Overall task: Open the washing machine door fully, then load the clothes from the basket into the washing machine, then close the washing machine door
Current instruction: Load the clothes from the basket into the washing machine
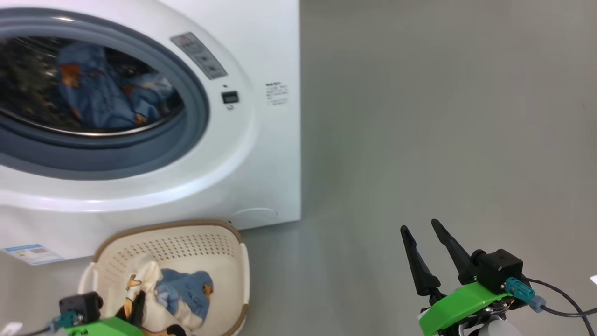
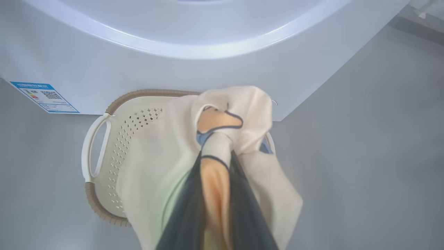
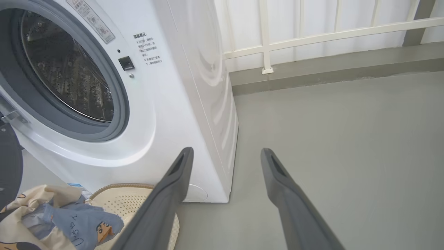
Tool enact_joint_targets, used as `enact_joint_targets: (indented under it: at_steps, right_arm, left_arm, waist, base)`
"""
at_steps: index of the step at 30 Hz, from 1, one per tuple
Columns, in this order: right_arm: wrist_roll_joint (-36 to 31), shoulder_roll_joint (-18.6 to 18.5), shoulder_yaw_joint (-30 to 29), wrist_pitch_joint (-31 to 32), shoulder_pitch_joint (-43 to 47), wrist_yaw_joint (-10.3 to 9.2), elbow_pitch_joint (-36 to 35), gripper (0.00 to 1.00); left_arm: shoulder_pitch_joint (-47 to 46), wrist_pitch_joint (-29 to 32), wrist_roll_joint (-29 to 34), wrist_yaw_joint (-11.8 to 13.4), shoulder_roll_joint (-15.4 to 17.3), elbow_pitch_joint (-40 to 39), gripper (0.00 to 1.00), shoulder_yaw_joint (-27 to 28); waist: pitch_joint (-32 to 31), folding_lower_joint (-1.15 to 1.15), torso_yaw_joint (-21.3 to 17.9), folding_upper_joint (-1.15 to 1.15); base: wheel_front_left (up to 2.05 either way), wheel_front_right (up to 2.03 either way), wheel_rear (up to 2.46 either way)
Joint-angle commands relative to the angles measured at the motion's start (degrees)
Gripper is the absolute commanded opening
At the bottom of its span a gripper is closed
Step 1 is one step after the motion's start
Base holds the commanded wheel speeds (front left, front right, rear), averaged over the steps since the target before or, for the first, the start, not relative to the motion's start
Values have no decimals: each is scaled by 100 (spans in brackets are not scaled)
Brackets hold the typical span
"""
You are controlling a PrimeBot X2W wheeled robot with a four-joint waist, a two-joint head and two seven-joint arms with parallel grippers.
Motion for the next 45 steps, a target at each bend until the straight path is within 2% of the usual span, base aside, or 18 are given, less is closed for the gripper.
enact_joint_targets:
  at_steps: [1, 8, 16, 26, 45]
  right_arm:
    - [82, 7, 122, -69, 68, 9, -107, 100]
    - [141, 7, 93, -69, 218, 9, -51, 100]
    - [186, 7, 57, -69, 351, 9, -34, 100]
    - [221, 7, 83, -69, 392, 9, -64, 100]
    - [188, 7, 146, -69, 372, 9, -71, 100]
  left_arm:
    - [34, -77, 107, 62, 208, -184, 0, 268]
    - [719, -78, 590, 291, 92, -1244, 0, 908]
    - [1335, -78, 1039, 331, -75, -2065, 0, 1360]
    - [1728, -78, 1512, 157, -363, -2673, 0, 1825]
    - [1685, -79, 2045, -133, -757, -2949, 0, 2513]
  waist:
    - [-269, 0, 235, 0]
    - [-614, 0, 320, 0]
    - [-928, 0, 372, 0]
    - [-1063, 0, 407, 0]
    - [-923, 0, 377, 0]
  base:
    - [0, 0, 0]
    - [0, 0, 0]
    - [0, 0, 0]
    - [0, 0, 0]
    - [0, 0, 0]
